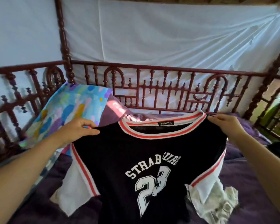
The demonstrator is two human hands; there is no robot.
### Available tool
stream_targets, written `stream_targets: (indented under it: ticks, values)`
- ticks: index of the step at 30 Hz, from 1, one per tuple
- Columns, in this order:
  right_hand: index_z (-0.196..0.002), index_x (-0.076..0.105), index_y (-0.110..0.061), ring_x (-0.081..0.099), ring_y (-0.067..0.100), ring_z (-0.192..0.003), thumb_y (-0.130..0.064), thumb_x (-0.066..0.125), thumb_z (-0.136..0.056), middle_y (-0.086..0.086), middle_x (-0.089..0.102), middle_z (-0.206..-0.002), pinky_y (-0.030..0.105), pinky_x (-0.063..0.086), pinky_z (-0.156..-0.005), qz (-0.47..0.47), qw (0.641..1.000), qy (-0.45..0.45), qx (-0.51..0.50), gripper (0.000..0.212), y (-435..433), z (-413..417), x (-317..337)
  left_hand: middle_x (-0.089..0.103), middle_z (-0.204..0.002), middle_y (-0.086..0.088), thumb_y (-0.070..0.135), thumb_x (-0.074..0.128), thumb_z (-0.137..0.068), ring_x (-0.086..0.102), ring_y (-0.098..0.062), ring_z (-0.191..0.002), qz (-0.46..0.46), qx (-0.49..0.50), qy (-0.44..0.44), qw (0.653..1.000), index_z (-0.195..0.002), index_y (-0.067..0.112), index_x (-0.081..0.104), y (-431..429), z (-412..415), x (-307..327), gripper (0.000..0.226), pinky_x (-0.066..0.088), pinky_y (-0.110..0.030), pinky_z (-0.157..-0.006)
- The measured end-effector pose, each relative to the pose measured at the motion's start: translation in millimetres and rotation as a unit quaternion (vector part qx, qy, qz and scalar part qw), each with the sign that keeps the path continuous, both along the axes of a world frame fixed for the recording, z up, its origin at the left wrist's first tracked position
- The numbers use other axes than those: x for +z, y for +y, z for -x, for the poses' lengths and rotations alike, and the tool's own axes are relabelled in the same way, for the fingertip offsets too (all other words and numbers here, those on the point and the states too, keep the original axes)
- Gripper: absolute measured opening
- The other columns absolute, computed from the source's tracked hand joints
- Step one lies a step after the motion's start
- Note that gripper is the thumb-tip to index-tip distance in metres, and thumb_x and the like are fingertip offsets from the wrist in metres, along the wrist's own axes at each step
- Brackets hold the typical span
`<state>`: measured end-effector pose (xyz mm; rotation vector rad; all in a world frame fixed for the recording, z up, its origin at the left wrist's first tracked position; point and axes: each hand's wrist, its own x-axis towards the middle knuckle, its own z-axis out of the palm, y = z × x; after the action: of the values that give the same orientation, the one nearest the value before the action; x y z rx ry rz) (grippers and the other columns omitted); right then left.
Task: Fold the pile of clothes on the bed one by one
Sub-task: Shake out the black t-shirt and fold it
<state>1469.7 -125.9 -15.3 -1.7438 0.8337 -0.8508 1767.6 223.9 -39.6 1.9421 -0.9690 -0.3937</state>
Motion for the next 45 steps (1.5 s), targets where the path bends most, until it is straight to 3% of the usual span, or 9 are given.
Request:
stream_targets:
  ticks: [4,9,13,16,20,24,28,33,45]
  values:
    - [-0.044,0.054,-0.019,0.039,-0.001,-0.039,-0.009,0.067,-0.083,-0.010,0.041,-0.036,0.016,0.033,-0.046,0.112,0.978,0.176,0.030,0.042,-1,-13,-37,0.064,-0.070,-0.003,0.000,0.080,-0.068,0.059,-0.004,-0.061,-0.011,0.048,0.012,0.999,-0.049,0.030,0.070,8,-6,-29,0.037,0.044,-0.011,-0.061]
    - [-0.044,0.058,-0.029,0.059,0.013,-0.042,-0.024,0.091,-0.040,-0.005,0.051,-0.040,0.017,0.037,-0.038,0.186,0.863,0.449,0.137,0.034,19,-37,-70,0.055,-0.057,0.003,-0.002,0.080,-0.064,0.048,-0.009,-0.054,-0.134,0.080,-0.075,0.985,-0.053,0.026,0.059,2,-8,-65,0.037,0.035,-0.016,-0.055]
    - [-0.070,0.048,-0.008,0.048,0.007,-0.027,-0.020,0.052,-0.093,-0.003,0.054,-0.038,0.016,0.037,-0.037,0.145,0.750,0.611,0.208,0.027,33,-39,-104,0.054,-0.042,0.007,-0.008,0.072,-0.073,0.047,-0.001,-0.036,-0.177,0.012,0.029,0.984,-0.064,0.012,0.061,3,-12,-87,0.024,0.035,-0.013,-0.042]
    - [-0.082,0.048,-0.009,0.059,0.005,-0.040,-0.020,0.041,-0.098,-0.005,0.063,-0.046,0.019,0.044,-0.050,-0.102,0.735,0.635,0.214,0.021,31,-35,-118,0.055,-0.048,0.005,-0.005,0.065,-0.080,0.052,-0.006,-0.037,-0.279,-0.055,0.126,0.950,-0.080,0.008,0.056,5,-17,-100,0.016,0.035,-0.016,-0.037]
    - [-0.084,0.050,-0.009,0.063,0.005,-0.047,-0.019,0.036,-0.099,-0.004,0.067,-0.053,0.016,0.045,-0.049,-0.129,0.703,0.658,0.237,0.023,21,-44,-112,0.053,-0.070,-0.005,-0.004,0.057,-0.086,0.060,-0.010,-0.042,-0.380,-0.119,0.190,0.897,-0.083,0.011,0.050,-8,-25,-107,0.017,0.043,-0.019,-0.039]
    - [-0.081,0.055,-0.013,0.068,0.019,-0.077,-0.027,0.043,-0.096,0.005,0.067,-0.068,0.025,0.044,-0.064,0.049,0.762,0.629,0.145,0.024,-19,-90,-110,0.054,-0.061,-0.010,-0.010,0.055,-0.086,0.059,-0.013,-0.037,-0.145,0.080,0.190,0.968,-0.080,0.006,0.051,-60,-56,-101,0.017,0.044,-0.018,-0.037]
    - [-0.126,0.052,-0.004,0.053,0.019,-0.095,-0.019,0.055,-0.087,0.007,0.058,-0.110,0.031,0.043,-0.080,-0.002,0.988,0.138,-0.071,0.042,-45,-151,-94,0.059,-0.111,-0.012,0.002,0.060,-0.087,0.059,-0.023,-0.107,0.098,0.192,0.144,0.966,-0.107,0.009,0.057,-135,-95,-88,0.022,0.049,-0.027,-0.088]
    - [-0.150,0.001,-0.015,0.037,0.024,-0.132,0.000,0.051,-0.092,0.010,0.030,-0.149,0.028,0.030,-0.099,-0.074,0.987,0.142,0.011,0.078,-37,-179,-155,-0.018,-0.156,-0.002,0.008,0.065,-0.085,-0.007,-0.015,-0.144,0.010,0.076,0.123,0.989,-0.147,0.030,-0.013,-166,-83,-151,0.102,0.004,-0.030,-0.116]
    - [-0.145,0.029,-0.008,0.044,0.032,-0.127,-0.010,0.063,-0.085,0.016,0.042,-0.142,0.039,0.039,-0.103,-0.221,0.845,0.487,-0.002,0.069,19,-29,-394,0.045,-0.136,-0.017,0.019,0.069,-0.082,0.047,-0.035,-0.122,-0.319,0.263,0.340,0.845,-0.142,0.008,0.030,-71,57,-374,0.073,0.039,-0.042,-0.102]
